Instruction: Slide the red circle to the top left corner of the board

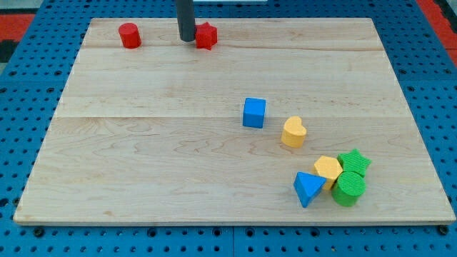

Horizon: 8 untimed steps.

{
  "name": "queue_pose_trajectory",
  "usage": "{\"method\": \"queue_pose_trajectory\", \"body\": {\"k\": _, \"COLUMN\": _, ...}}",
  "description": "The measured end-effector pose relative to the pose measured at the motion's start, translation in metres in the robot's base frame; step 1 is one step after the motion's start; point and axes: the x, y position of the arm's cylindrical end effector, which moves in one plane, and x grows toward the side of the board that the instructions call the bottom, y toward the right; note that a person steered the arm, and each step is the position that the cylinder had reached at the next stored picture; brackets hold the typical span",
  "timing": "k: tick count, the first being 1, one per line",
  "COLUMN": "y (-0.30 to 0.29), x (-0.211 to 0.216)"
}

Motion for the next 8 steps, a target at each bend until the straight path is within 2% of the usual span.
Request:
{"method": "queue_pose_trajectory", "body": {"k": 2, "y": 0.013, "x": 0.0}}
{"method": "queue_pose_trajectory", "body": {"k": 3, "y": -0.041, "x": -0.002}}
{"method": "queue_pose_trajectory", "body": {"k": 4, "y": -0.121, "x": -0.004}}
{"method": "queue_pose_trajectory", "body": {"k": 5, "y": -0.131, "x": -0.003}}
{"method": "queue_pose_trajectory", "body": {"k": 6, "y": -0.064, "x": 0.028}}
{"method": "queue_pose_trajectory", "body": {"k": 7, "y": -0.054, "x": 0.081}}
{"method": "queue_pose_trajectory", "body": {"k": 8, "y": -0.054, "x": 0.095}}
